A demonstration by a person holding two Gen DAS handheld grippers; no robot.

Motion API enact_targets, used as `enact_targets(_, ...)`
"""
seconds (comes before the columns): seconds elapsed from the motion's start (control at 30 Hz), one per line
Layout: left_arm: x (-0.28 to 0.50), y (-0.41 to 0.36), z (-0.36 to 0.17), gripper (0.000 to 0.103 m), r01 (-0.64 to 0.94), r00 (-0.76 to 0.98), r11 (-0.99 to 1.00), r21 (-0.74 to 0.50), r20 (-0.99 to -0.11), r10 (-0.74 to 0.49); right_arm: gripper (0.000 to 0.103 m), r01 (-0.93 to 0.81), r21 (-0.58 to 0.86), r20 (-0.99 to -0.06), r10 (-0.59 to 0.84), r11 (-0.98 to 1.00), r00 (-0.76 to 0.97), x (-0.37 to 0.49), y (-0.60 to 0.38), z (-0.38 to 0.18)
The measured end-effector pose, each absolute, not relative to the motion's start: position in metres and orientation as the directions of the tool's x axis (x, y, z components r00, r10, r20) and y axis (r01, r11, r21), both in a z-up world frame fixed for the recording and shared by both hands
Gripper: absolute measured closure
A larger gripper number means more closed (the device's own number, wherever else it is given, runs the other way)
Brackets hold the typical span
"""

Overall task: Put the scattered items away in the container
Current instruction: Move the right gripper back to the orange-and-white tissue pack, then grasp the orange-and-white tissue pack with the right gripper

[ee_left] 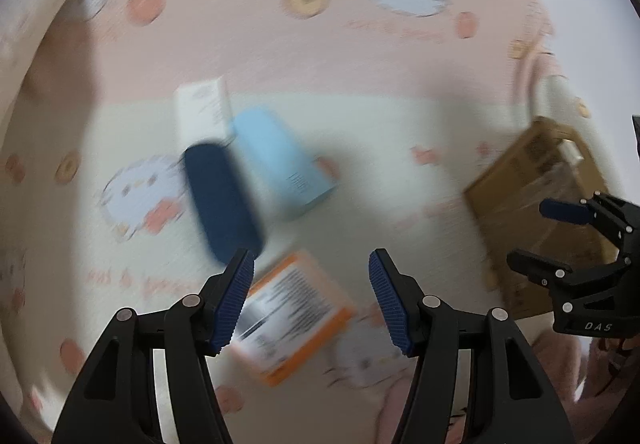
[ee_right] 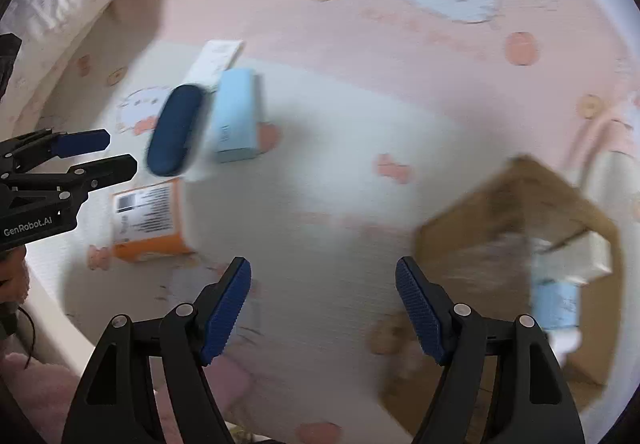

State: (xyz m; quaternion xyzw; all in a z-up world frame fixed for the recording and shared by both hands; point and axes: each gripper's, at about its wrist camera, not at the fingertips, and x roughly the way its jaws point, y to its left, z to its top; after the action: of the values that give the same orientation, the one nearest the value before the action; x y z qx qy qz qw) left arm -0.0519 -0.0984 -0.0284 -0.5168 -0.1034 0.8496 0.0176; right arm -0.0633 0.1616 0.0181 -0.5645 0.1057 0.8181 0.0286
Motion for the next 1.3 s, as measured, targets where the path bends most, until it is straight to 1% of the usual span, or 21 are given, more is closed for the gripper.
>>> enact_targets(0.17, -0.029, -0.137, -0.062, 0.039, 0.204, -0.387, -0.953, -0.226, -0.912, 0.133, 0.030, -0.108, 0.239, -0.913, -0.185, -0.965, -0.363, -0.086, 0.127, -0.007)
enact_targets(0.27, -0.014, -0.148, -0.083, 0.039, 0.250, -0.355, -0.933, -0.260, -0.921, 0.162, 0.030, -0.072, 0.302, -0.874, -0.246, -0.951, -0.419, -0.094, 0.111, -0.014)
enact_targets(0.4, -0.006, -0.152, -0.100, 0.039, 0.291, -0.345, -0.917, -0.273, -0.924, 0.166, 0.030, -0.069, 0.394, -0.832, -0.324, -0.917, -0.450, -0.102, 0.099, -0.030)
enact_targets(0.47, -0.007, -0.154, -0.106, 0.040, 0.311, -0.338, -0.905, -0.289, -0.924, 0.179, 0.031, -0.051, 0.446, -0.816, -0.383, -0.893, -0.432, -0.108, 0.093, -0.039)
enact_targets(0.57, -0.009, -0.154, -0.114, 0.041, 0.317, -0.324, -0.895, -0.313, -0.923, 0.208, 0.031, -0.030, 0.456, -0.813, -0.403, -0.889, -0.419, -0.113, 0.086, -0.047)
enact_targets(0.67, -0.008, -0.154, -0.119, 0.046, 0.313, -0.310, -0.891, -0.328, -0.922, 0.230, 0.032, -0.038, 0.464, -0.820, -0.413, -0.885, -0.397, -0.116, 0.084, -0.057)
enact_targets(0.8, -0.004, -0.153, -0.126, 0.047, 0.352, -0.319, -0.869, -0.347, -0.918, 0.237, 0.032, -0.053, 0.533, -0.788, -0.473, -0.845, -0.394, -0.116, 0.084, -0.070)
enact_targets(0.87, -0.003, -0.153, -0.131, 0.047, 0.377, -0.321, -0.838, -0.393, -0.905, 0.280, 0.033, -0.064, 0.587, -0.757, -0.520, -0.807, -0.396, -0.117, 0.084, -0.077)
enact_targets(0.9, -0.003, -0.153, -0.134, 0.047, 0.389, -0.317, -0.824, -0.411, -0.900, 0.299, 0.034, -0.074, 0.607, -0.746, -0.535, -0.792, -0.397, -0.118, 0.084, -0.081)
enact_targets(0.97, -0.001, -0.152, -0.138, 0.050, 0.409, -0.311, -0.801, -0.438, -0.892, 0.329, 0.045, -0.094, 0.615, -0.747, -0.539, -0.783, -0.390, -0.120, 0.083, -0.087)
enact_targets(1.0, -0.002, -0.150, -0.139, 0.052, 0.411, -0.307, -0.800, -0.438, -0.892, 0.331, 0.048, -0.103, 0.615, -0.750, -0.539, -0.782, -0.384, -0.119, 0.083, -0.090)
enact_targets(1.07, -0.003, -0.144, -0.140, 0.052, 0.398, -0.304, -0.815, -0.421, -0.899, 0.316, 0.061, -0.121, 0.634, -0.743, -0.558, -0.764, -0.369, -0.120, 0.083, -0.097)
enact_targets(1.17, -0.007, -0.134, -0.137, 0.054, 0.376, -0.315, -0.845, -0.382, -0.910, 0.271, 0.064, -0.122, 0.681, -0.705, -0.602, -0.722, -0.376, -0.119, 0.078, -0.101)
enact_targets(1.23, -0.010, -0.128, -0.131, 0.055, 0.347, -0.328, -0.875, -0.338, -0.918, 0.224, 0.064, -0.116, 0.657, -0.723, -0.578, -0.745, -0.380, -0.118, 0.074, -0.100)
enact_targets(1.3, -0.012, -0.124, -0.124, 0.055, 0.312, -0.343, -0.895, -0.317, -0.917, 0.205, 0.064, -0.108, 0.652, -0.723, -0.572, -0.751, -0.388, -0.115, 0.072, -0.098)
